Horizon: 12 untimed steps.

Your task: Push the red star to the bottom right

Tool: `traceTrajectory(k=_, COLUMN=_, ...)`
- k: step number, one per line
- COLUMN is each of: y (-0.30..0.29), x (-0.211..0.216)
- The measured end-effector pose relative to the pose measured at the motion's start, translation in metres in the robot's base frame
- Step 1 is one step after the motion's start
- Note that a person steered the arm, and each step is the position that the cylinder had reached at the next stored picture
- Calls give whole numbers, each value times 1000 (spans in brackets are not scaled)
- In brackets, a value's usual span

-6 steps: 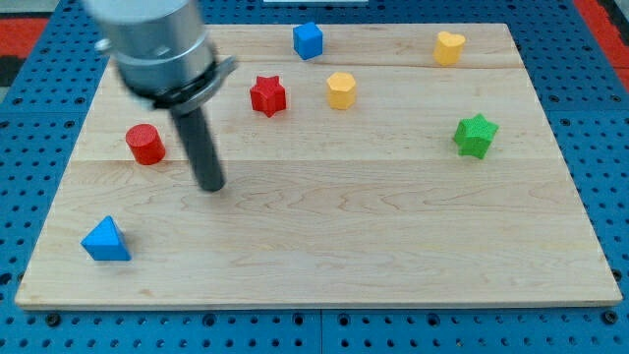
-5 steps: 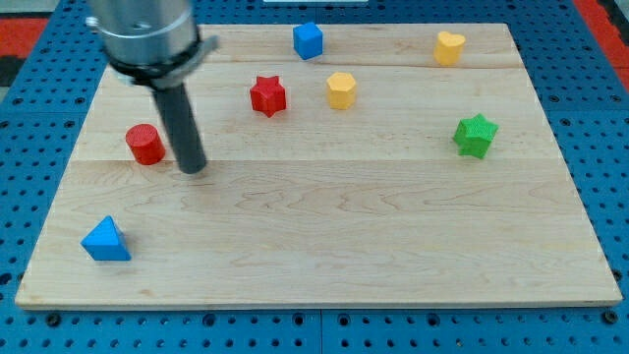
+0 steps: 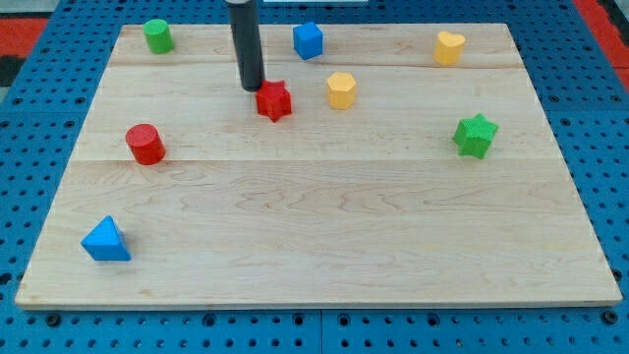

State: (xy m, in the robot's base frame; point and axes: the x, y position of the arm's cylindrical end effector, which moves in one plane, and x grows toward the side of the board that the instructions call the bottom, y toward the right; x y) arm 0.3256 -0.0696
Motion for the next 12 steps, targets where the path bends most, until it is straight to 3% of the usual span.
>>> traceTrajectory(k=1, y=52, x=22)
traceTrajectory(k=3, y=31, x=50)
traceTrajectory(k=4, y=91, x=63)
traceTrajectory(k=5, y=102, x=88)
traceTrajectory(k=6, y=71, x=95)
traceTrajectory(k=12, y=97, x=117)
